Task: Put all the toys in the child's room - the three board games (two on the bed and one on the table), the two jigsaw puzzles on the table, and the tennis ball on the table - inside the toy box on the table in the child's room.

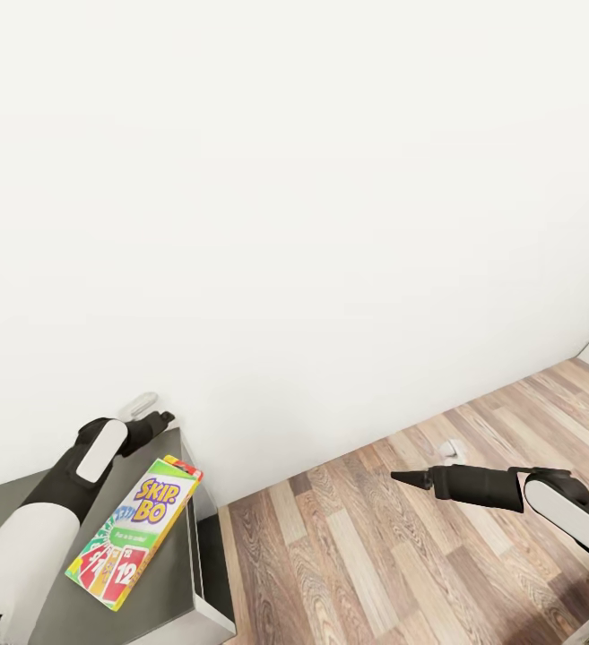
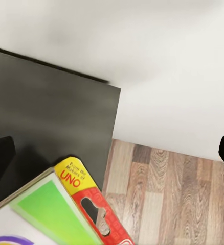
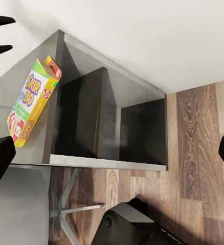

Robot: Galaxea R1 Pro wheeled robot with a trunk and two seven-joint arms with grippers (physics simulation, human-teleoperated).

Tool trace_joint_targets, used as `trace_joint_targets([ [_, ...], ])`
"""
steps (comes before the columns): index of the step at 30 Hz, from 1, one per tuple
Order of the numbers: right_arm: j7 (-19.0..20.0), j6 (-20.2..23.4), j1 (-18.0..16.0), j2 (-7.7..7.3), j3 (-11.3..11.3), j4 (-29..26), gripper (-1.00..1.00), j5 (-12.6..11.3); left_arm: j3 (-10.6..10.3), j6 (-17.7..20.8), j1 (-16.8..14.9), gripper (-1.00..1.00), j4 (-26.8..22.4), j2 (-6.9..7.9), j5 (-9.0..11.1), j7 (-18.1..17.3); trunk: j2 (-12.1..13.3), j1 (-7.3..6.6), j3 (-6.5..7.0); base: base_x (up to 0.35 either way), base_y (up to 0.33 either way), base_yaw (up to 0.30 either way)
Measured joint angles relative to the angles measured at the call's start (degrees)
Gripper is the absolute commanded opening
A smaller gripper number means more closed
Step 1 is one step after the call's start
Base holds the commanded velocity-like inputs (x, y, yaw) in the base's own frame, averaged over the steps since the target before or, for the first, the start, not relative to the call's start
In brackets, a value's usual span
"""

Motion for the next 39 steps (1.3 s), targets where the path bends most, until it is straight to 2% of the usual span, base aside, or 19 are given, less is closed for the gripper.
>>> trace_joint_targets([
  [4,-0.01,0.00,0.00,-0.02,0.00,-0.02,1.00,0.00,-0.08,-0.13,-0.28,1.00,1.04,0.02,-0.15,0.01,0.00,0.00,0.00,0.000,0.000,0.000],
  [8,0.01,0.00,0.00,-0.03,0.03,-0.04,1.00,0.00,-0.20,-0.39,-1.00,1.00,3.53,-0.01,-1.15,-0.01,0.00,0.00,0.00,0.000,0.000,0.000],
  [17,0.03,0.03,0.00,-0.14,0.07,-0.11,1.00,0.00,-0.31,-3.85,-2.69,1.00,9.79,-0.44,-5.75,-0.26,0.00,0.00,0.00,0.000,0.000,0.000],
  [22,0.03,0.06,0.00,-0.22,0.08,-0.35,1.00,0.00,-0.32,-5.61,-3.36,1.00,12.50,-0.52,-7.12,-1.27,0.00,0.00,0.00,0.000,0.000,0.000],
  [39,0.03,0.08,0.08,-0.36,0.09,-1.27,1.00,0.00,-0.33,-7.43,-4.07,1.00,16.25,-0.45,-8.50,-3.42,0.00,0.00,0.00,0.000,0.000,0.000],
])
